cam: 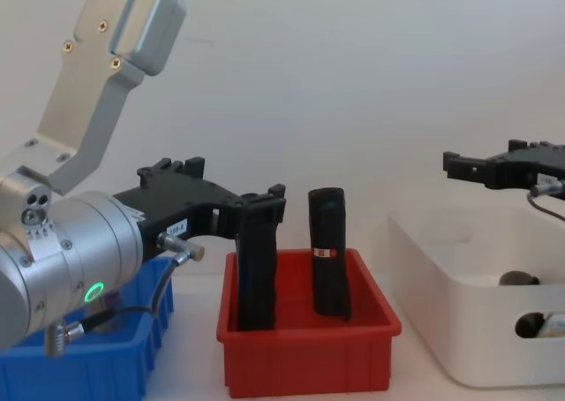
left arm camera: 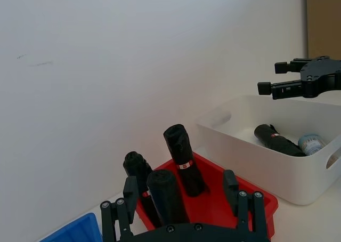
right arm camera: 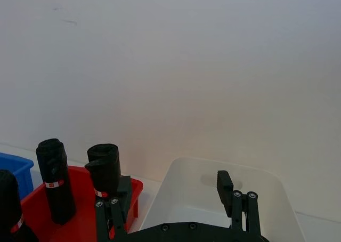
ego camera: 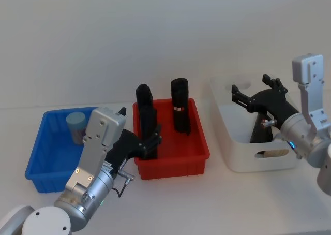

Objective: Pick the cotton swabs from the blue box and place them into the white box.

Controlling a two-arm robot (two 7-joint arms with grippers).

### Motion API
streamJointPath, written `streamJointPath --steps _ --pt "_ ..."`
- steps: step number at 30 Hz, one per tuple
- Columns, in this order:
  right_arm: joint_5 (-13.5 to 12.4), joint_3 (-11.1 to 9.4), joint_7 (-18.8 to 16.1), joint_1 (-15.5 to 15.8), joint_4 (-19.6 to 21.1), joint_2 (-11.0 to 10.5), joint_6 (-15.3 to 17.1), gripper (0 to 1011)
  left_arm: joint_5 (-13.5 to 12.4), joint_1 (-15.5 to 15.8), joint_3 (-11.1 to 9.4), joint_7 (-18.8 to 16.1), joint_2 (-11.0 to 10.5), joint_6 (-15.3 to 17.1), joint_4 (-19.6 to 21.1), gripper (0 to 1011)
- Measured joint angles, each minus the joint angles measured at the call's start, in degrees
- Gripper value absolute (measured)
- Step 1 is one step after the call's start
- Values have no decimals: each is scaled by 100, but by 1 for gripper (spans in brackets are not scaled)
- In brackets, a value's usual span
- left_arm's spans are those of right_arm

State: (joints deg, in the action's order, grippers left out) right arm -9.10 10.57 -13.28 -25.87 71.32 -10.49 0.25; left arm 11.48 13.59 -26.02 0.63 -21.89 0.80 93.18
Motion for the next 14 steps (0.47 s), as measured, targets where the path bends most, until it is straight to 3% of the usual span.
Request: streamJointPath --steps 14 --pt "-6 -4 -7 13 26 -6 -9 1002 0 0 0 0 0 0 0 1004"
